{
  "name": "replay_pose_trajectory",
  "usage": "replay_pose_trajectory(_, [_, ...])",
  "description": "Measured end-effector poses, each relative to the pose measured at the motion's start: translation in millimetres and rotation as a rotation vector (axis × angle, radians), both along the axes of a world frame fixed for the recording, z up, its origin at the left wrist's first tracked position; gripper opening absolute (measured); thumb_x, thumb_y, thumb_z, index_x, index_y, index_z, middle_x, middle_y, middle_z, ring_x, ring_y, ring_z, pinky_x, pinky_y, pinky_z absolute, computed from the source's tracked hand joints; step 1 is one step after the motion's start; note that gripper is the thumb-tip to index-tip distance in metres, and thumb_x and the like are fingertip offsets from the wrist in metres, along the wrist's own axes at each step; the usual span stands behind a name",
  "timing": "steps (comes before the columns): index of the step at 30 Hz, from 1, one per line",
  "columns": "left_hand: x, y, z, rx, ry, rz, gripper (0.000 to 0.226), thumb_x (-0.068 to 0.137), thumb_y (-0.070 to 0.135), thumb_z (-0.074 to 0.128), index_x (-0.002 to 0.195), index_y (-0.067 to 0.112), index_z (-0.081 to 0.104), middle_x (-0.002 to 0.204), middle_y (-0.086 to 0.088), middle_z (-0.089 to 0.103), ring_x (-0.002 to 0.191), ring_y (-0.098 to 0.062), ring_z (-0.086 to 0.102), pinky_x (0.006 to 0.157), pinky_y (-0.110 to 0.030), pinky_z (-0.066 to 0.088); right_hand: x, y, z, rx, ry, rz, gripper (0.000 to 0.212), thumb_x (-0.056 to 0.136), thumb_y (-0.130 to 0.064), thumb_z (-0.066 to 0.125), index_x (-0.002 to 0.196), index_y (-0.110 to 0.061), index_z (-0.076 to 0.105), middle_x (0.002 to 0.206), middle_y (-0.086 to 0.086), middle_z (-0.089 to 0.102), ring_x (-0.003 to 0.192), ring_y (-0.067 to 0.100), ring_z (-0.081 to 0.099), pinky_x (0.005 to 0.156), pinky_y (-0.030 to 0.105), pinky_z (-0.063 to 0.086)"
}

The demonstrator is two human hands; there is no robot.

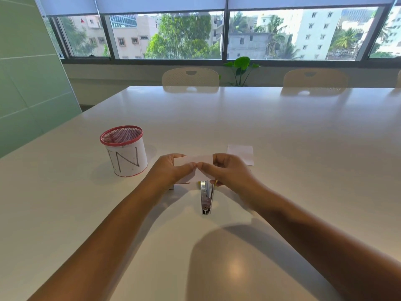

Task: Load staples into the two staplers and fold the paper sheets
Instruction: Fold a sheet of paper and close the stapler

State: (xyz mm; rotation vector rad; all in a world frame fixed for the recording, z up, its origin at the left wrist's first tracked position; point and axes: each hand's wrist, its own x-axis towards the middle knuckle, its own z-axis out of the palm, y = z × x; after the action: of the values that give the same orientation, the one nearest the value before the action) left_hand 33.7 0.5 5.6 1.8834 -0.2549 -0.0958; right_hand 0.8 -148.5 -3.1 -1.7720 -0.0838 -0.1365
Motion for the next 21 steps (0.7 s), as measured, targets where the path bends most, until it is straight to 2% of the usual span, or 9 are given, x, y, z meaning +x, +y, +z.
replay_pose_trajectory(3, [-1,-2,-1,-0.007,-0.013,-0.013,0.018,0.085,0.024,0.057,0.100,0.016,0.050,0.084,0.003,0.052,0.082,-0.012,0.049,0.065,-0.014,0.043,1,-1,2,0.003,-0.001,-0.013,0.032,0.081,-0.026,0.068,0.051,-0.023,0.056,0.047,-0.014,0.049,0.048,0.002,0.045,0.049,0.014,0.041])
replay_pose_trajectory(6, [0,-1,-2,-0.018,-0.013,-0.008,0.019,0.086,0.025,0.056,0.102,0.015,0.051,0.090,0.000,0.052,0.084,-0.014,0.049,0.065,-0.017,0.043,1,-2,2,-0.008,0.025,-0.003,0.022,0.084,-0.026,0.063,0.065,-0.016,0.062,0.060,-0.003,0.053,0.059,0.009,0.047,0.056,0.018,0.043])
replay_pose_trajectory(10, [2,1,-4,-0.020,-0.002,-0.024,0.029,0.086,0.026,0.056,0.111,0.010,0.054,0.093,-0.002,0.055,0.085,-0.016,0.051,0.064,-0.018,0.046,1,-3,2,-0.008,0.023,0.005,0.024,0.088,-0.023,0.058,0.065,-0.016,0.059,0.055,-0.007,0.048,0.052,0.004,0.045,0.053,0.014,0.044])
replay_pose_trajectory(13, [4,3,-3,-0.092,0.019,-0.046,0.014,0.085,0.025,0.058,0.096,0.017,0.057,0.086,0.001,0.059,0.081,-0.015,0.057,0.057,-0.012,0.051,2,-4,1,0.006,0.008,-0.004,0.022,0.089,-0.021,0.057,0.068,-0.015,0.060,0.056,-0.009,0.051,0.047,-0.001,0.048,0.051,0.011,0.045])
replay_pose_trajectory(15, [8,5,-4,-0.159,0.037,-0.033,0.007,0.083,0.023,0.059,0.089,0.019,0.058,0.090,-0.002,0.063,0.088,-0.021,0.060,0.061,-0.016,0.054,4,-5,0,0.011,0.013,-0.012,0.020,0.089,-0.022,0.058,0.071,-0.012,0.059,0.058,-0.005,0.050,0.046,0.000,0.049,0.049,0.011,0.045])
replay_pose_trajectory(17, [10,6,-4,-0.199,0.053,-0.042,0.005,0.082,0.021,0.060,0.087,0.020,0.059,0.095,-0.004,0.065,0.093,-0.024,0.062,0.065,-0.020,0.055,5,-5,-2,0.008,0.018,-0.016,0.020,0.087,-0.023,0.061,0.069,-0.014,0.059,0.055,-0.007,0.050,0.045,0.001,0.049,0.048,0.013,0.044])
replay_pose_trajectory(19, [9,7,-5,-0.236,0.058,-0.075,0.003,0.082,0.018,0.060,0.085,0.020,0.060,0.091,-0.002,0.065,0.088,-0.021,0.063,0.064,-0.019,0.056,7,-5,-4,0.010,0.017,-0.020,0.019,0.085,-0.024,0.063,0.068,-0.017,0.061,0.050,-0.011,0.051,0.044,0.002,0.051,0.047,0.014,0.043])
replay_pose_trajectory(21, [7,7,-6,-0.253,0.063,-0.098,0.004,0.082,0.017,0.060,0.085,0.020,0.060,0.088,-0.001,0.066,0.084,-0.016,0.063,0.061,-0.016,0.056,7,-4,-4,0.014,0.025,-0.015,0.015,0.086,-0.024,0.061,0.075,-0.014,0.063,0.054,-0.009,0.053,0.045,0.002,0.053,0.047,0.014,0.045])
